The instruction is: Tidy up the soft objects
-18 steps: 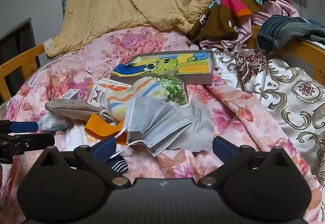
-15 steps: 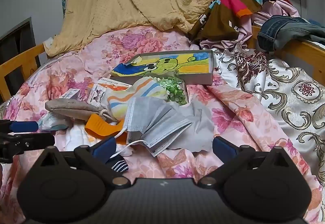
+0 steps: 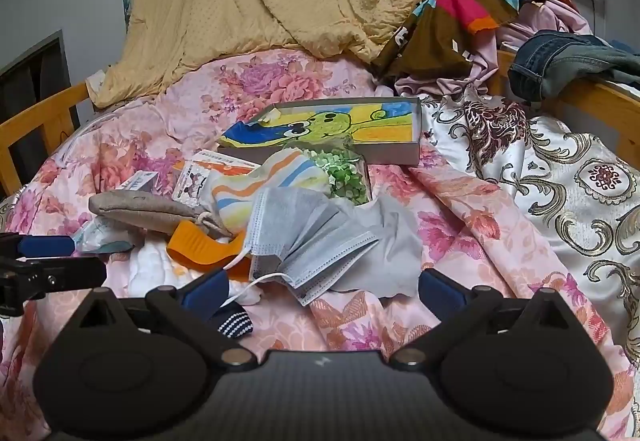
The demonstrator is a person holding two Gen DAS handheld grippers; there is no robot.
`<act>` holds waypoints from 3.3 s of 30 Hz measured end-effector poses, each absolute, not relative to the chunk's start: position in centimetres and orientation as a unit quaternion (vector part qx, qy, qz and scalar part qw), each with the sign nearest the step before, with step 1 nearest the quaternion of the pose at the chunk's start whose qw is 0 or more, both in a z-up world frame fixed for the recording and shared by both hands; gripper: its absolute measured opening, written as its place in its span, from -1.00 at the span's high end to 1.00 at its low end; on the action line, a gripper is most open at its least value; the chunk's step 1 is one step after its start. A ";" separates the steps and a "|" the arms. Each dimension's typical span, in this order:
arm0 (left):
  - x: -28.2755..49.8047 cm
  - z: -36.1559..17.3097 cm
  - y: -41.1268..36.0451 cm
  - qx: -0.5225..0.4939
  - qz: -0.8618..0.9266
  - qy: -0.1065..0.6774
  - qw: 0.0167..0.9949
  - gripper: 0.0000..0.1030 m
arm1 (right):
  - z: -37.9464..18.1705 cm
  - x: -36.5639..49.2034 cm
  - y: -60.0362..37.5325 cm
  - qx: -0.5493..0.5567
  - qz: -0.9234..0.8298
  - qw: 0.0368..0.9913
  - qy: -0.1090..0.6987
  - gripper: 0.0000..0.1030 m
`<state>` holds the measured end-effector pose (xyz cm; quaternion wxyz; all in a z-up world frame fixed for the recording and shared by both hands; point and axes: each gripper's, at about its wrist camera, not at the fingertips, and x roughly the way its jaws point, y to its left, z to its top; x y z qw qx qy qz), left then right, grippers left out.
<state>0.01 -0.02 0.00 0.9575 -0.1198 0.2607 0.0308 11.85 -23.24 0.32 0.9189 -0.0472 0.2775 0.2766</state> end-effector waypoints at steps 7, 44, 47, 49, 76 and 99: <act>0.0 0.0 0.0 -0.119 0.033 0.260 0.958 -0.98 | 0.3 11.8 -23.2 -0.048 0.276 0.919 0.278 -0.99; 0.0 0.0 0.0 -0.120 0.032 0.261 0.957 -0.98 | 0.3 11.8 -23.3 -0.052 0.275 0.919 0.279 -0.99; 0.0 0.0 0.0 -0.121 0.032 0.261 0.957 -0.98 | 0.3 11.8 -23.3 -0.052 0.275 0.919 0.279 -0.99; 0.0 0.0 0.0 -0.121 0.032 0.261 0.957 -0.98 | 0.3 11.8 -23.3 -0.052 0.275 0.919 0.279 -0.99; -0.4 -0.7 2.3 -0.131 0.031 0.269 0.954 -0.98 | 0.6 11.9 -23.6 -0.053 0.277 0.918 0.278 -0.99; 4.9 3.6 3.6 -0.031 0.011 0.291 0.956 -0.98 | 1.7 16.0 -21.2 -0.100 0.369 0.882 0.276 -1.00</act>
